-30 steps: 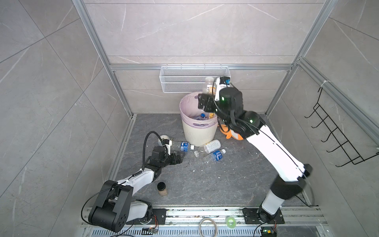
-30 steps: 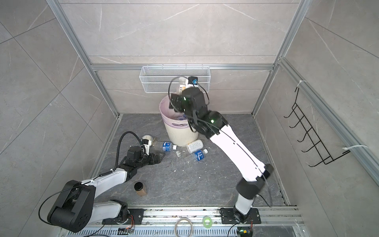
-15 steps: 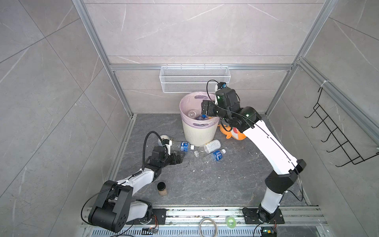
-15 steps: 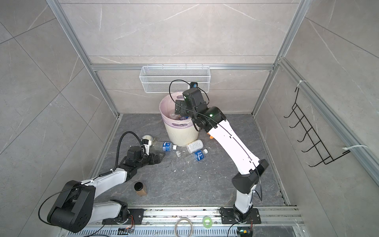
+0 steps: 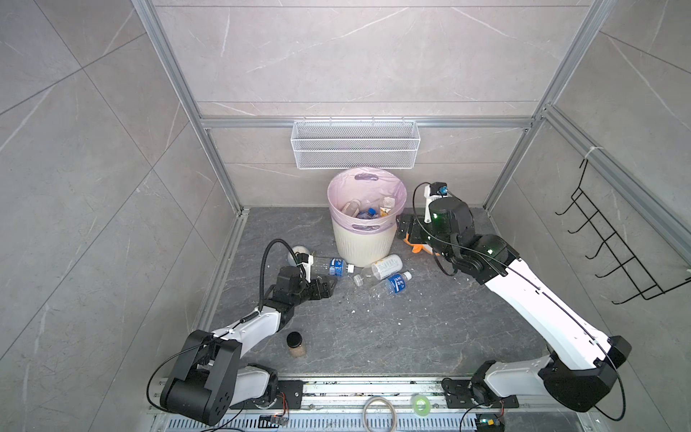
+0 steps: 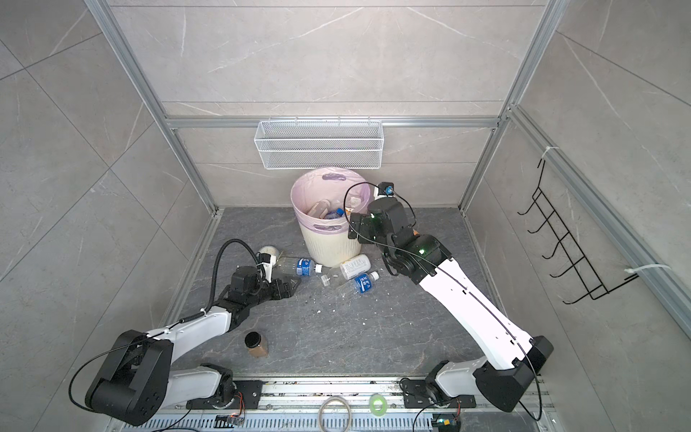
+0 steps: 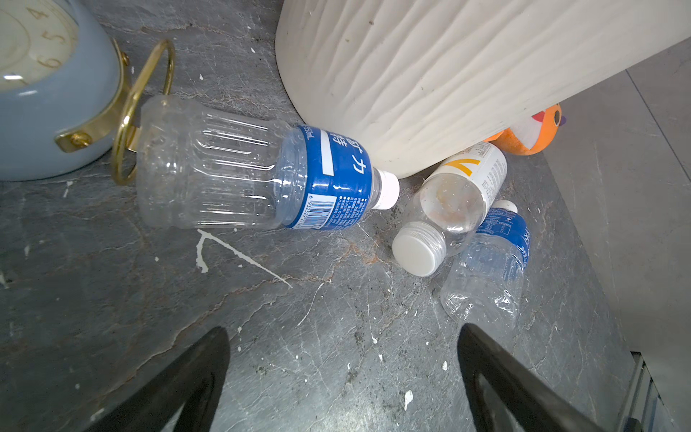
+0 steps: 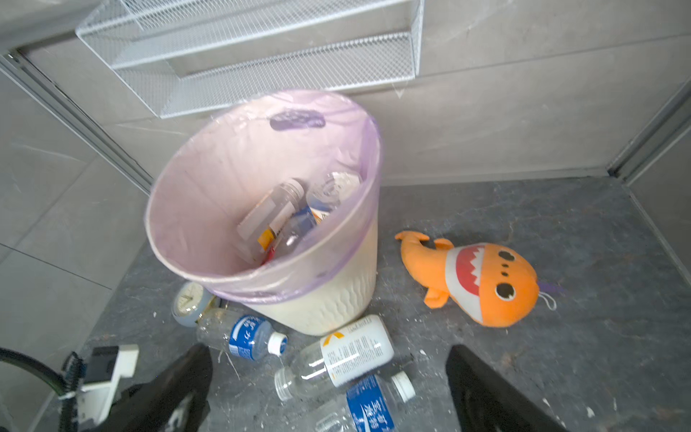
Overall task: Throw the plastic bottles in the bin
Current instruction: 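Lower the right gripper onto the blue-labelled water bottle near the bin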
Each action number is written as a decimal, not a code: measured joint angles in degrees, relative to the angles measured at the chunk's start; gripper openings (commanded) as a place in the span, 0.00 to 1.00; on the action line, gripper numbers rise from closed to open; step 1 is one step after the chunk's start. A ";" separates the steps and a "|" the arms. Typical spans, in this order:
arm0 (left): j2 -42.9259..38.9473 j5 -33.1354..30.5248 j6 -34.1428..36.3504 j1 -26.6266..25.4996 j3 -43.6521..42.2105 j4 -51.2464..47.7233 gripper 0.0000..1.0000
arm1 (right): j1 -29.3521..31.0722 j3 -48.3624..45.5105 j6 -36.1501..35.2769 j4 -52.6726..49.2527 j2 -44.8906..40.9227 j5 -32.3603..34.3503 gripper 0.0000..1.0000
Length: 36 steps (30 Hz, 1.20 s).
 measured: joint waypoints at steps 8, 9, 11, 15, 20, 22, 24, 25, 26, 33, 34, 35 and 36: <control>0.13 0.70 0.00 0.00 0.00 0.42 0.98 | 0.00 -17.20 10.01 1.44 -4.07 -0.04 0.99; 0.13 1.03 0.02 0.00 0.00 0.59 0.98 | 0.00 -19.02 11.45 1.60 -4.28 -0.26 0.99; 0.17 1.81 0.00 0.00 0.00 1.22 0.98 | 0.00 -22.75 14.60 2.14 -4.57 -1.11 0.99; 1.20 3.54 0.00 0.00 0.20 2.40 0.98 | 0.00 -29.64 19.78 4.52 -4.57 -3.65 0.99; 2.49 5.40 -0.02 -0.02 0.39 3.67 0.98 | 0.00 -35.06 25.05 8.37 -2.86 -6.93 0.99; 2.49 6.14 -0.02 -0.02 0.42 4.24 0.98 | 0.00 -36.04 26.67 10.23 -1.20 -8.20 0.99; 2.49 6.54 -0.02 -0.04 0.52 4.44 0.98 | 0.00 -36.59 28.15 12.09 0.98 -9.51 0.99; 2.49 6.58 -0.02 -0.04 0.55 4.57 0.98 | 0.00 -36.72 28.61 12.87 1.90 -10.03 0.99; 2.49 6.62 -0.04 -0.04 0.57 4.68 0.98 | 0.00 -36.87 29.14 13.64 2.84 -10.58 0.99; 2.49 7.63 -0.04 -0.07 0.61 5.22 0.98 | 0.00 -36.39 31.17 16.87 9.22 -12.13 0.99; 2.49 7.65 -0.04 -0.07 0.61 5.22 0.98 | 0.00 -36.06 31.19 16.94 10.08 -12.24 0.99; 2.49 7.67 -0.04 -0.07 0.61 5.22 0.98 | 0.00 -35.67 31.19 17.05 10.99 -12.28 0.99; 2.49 7.72 -0.04 -0.07 0.61 5.22 0.98 | 0.00 -35.34 31.21 17.33 11.78 -12.44 0.99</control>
